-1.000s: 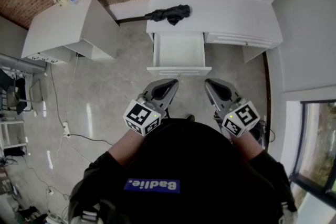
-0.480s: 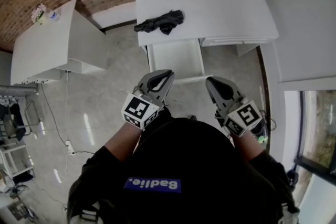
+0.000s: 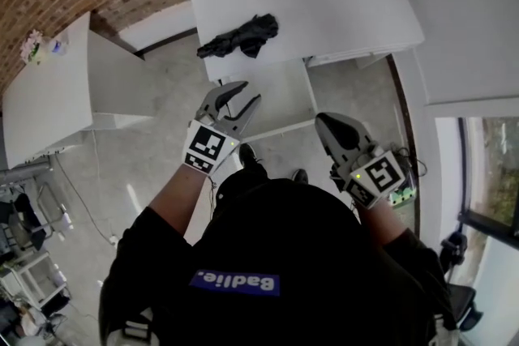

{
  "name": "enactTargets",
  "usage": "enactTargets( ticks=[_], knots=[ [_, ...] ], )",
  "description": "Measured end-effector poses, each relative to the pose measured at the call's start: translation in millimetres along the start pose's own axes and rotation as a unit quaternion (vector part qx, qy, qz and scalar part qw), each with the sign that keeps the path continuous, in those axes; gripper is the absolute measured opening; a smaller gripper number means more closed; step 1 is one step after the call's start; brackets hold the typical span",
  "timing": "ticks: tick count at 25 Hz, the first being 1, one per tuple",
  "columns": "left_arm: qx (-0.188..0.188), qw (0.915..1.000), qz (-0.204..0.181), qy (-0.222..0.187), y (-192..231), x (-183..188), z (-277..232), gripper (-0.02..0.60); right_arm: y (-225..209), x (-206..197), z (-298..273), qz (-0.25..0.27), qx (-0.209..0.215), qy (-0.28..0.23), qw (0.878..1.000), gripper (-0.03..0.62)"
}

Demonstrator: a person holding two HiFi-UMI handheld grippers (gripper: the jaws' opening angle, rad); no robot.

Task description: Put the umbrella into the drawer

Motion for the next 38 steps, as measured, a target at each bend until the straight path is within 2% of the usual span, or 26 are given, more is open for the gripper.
enactTargets(
  ticks=[9,18,26,32,38],
  knots=[
    [-0.023,0.9945,-0.093,0.043,51.9,-23.1,-53.3,0.225,-5.9,2.1,-24.1,-0.004,-0.033,0.009,0.999,0.032],
    [-0.037,0.9785,-0.173,0.105,92.0,-72.0,-114.1,0.256,-8.9,-9.5,-26.6,-0.013,-0.068,0.023,0.997,0.032],
    [-0.052,0.9551,-0.237,0.17,118.3,-115.0,-167.8,0.272,-12.6,-24.1,-17.1,-0.031,-0.105,0.036,0.993,0.032],
    [-0.061,0.9367,-0.26,0.226,134.8,-154.0,-199.1,0.279,-13.3,-27.2,-9.9,-0.036,-0.127,0.045,0.99,0.032],
    [-0.075,0.913,-0.259,0.306,152.7,-192.3,-225.6,0.34,-14.4,-31.5,-0.4,-0.042,-0.145,0.056,0.987,0.032]
  ],
)
Point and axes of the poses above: the fingertips, and each gripper's own axes: z backward along the fingers, y to its left, x out of its top, the point moved 2 cm from there along z, backward along the fingers, and after that the axes turned 12 degrees about x, right-handed, at the moved point
